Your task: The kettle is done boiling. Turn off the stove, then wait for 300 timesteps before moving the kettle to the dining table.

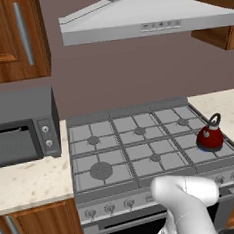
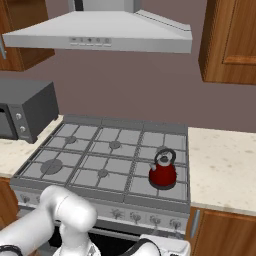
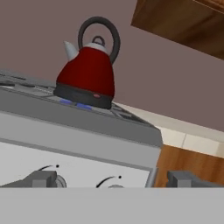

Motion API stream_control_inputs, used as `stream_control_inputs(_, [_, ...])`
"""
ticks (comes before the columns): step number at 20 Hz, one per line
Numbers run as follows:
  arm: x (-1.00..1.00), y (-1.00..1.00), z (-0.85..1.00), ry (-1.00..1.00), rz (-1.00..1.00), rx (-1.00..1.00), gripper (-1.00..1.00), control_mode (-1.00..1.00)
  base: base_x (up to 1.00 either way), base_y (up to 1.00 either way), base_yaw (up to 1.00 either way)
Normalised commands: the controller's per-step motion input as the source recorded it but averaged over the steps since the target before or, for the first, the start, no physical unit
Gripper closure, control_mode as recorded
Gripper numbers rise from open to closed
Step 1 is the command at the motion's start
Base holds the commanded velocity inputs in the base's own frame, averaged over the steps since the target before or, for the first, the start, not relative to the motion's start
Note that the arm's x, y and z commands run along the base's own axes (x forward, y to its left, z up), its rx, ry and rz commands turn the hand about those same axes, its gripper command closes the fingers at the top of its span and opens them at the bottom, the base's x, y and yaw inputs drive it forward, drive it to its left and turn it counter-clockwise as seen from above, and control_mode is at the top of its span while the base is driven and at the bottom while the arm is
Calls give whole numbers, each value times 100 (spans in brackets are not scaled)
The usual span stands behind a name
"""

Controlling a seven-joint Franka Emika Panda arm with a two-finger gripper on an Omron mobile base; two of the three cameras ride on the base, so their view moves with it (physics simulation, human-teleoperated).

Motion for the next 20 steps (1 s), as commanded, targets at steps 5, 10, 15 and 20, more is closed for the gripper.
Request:
stream_control_inputs(5, [19, -4, -1, 0, 0, 0, -100, -100, 0, 0, 0])
stream_control_inputs(10, [16, -14, -10, 0, 0, 0, -100, -100, 0, 0, 0])
stream_control_inputs(15, [20, -14, -26, 2, 0, 1, -100, -100, 0, 0, 0])
stream_control_inputs(20, [21, -8, -32, 1, 0, 1, -100, -100, 0, 0, 0])
